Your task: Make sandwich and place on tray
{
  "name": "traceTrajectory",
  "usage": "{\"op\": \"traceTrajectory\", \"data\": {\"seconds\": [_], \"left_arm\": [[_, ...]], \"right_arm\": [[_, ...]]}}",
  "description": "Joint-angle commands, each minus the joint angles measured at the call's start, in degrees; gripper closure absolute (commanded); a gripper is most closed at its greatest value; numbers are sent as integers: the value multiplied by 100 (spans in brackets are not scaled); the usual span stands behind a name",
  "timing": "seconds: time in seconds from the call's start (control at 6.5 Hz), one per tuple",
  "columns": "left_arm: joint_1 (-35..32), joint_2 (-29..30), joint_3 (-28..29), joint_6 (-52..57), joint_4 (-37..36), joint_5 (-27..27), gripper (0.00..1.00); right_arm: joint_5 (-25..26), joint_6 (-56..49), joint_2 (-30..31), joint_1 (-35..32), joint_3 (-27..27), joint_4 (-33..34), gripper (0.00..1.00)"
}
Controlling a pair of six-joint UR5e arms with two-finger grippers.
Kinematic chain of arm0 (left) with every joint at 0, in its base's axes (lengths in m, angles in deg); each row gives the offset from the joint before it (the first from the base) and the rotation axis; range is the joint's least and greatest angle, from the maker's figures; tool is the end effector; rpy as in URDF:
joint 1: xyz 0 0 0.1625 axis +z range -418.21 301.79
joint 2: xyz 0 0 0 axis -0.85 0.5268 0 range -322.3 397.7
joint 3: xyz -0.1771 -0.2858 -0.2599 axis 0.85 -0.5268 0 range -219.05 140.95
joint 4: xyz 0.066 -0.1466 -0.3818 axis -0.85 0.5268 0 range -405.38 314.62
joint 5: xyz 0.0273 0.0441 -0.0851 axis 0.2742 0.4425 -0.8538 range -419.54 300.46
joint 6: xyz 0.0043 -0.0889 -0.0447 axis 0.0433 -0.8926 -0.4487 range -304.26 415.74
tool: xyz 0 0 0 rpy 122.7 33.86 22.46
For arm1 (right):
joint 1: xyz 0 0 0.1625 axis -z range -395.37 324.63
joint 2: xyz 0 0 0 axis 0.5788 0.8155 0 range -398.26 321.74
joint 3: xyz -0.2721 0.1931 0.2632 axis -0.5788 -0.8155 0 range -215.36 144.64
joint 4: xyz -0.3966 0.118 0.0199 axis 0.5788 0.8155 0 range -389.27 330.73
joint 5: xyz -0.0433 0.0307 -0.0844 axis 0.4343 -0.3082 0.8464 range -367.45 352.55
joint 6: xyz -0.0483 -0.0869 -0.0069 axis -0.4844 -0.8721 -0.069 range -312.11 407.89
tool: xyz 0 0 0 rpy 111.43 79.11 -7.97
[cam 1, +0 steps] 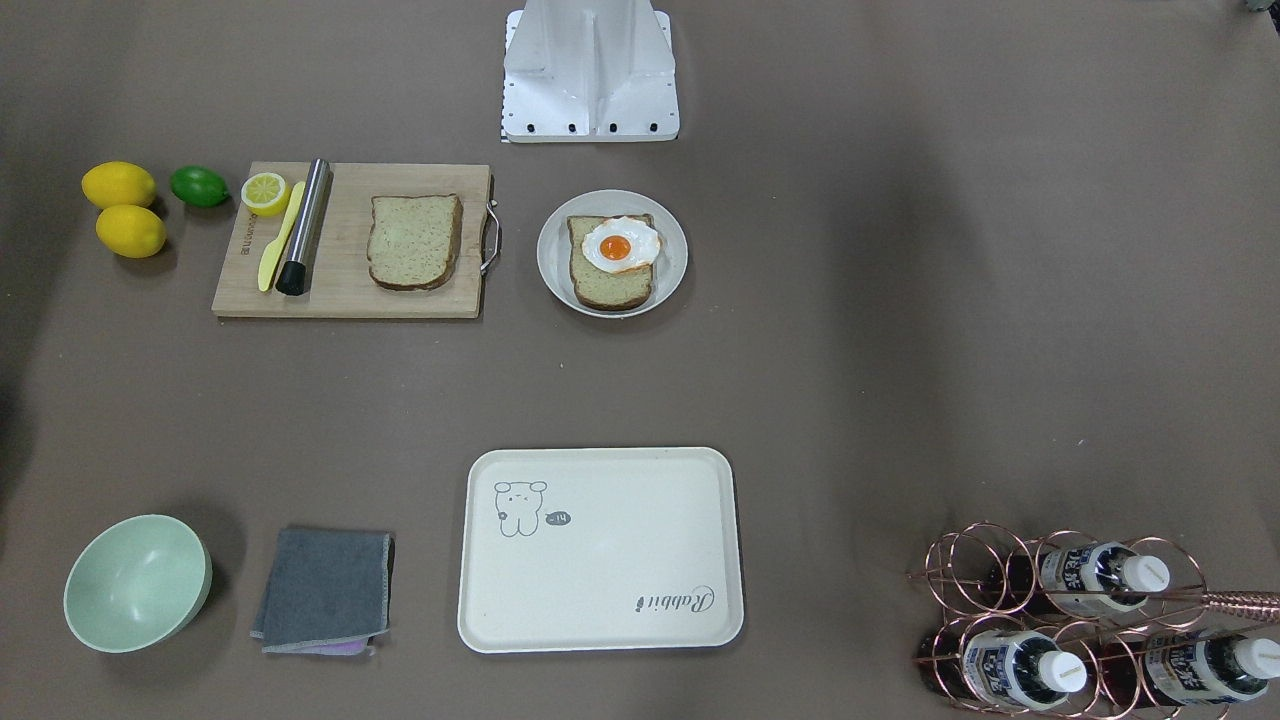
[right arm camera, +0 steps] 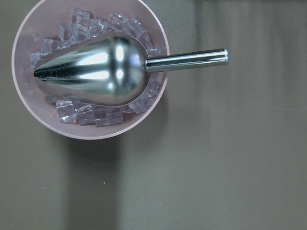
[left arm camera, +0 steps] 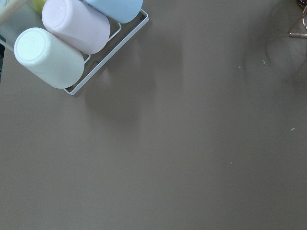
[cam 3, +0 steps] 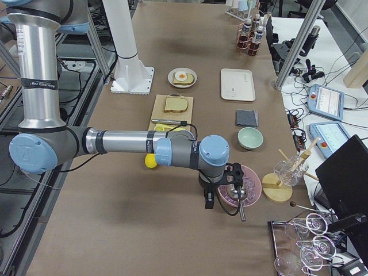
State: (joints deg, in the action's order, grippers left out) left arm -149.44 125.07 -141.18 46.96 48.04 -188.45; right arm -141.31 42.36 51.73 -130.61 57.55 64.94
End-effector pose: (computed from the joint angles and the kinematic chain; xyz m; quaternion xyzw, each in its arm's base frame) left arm -0.0811 -0.4802 0.5756 0.0840 0.3372 -0.0444 0.9366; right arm 0.1088 -0.4819 0.6416 0.0246 -0.3728 0.0020 0.9276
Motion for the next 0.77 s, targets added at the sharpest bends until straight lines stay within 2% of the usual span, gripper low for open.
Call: {"op": "traceTrajectory", "data": {"seconds": [0.0, 0.62], "left_arm": [[0, 17, -18, -1, 0, -3, 2], [0, 88, 17, -1, 0, 6, 2]], "right_arm": [[0, 8, -44, 32, -36, 0, 0], [9, 8, -44, 76, -54, 0, 0]]}}
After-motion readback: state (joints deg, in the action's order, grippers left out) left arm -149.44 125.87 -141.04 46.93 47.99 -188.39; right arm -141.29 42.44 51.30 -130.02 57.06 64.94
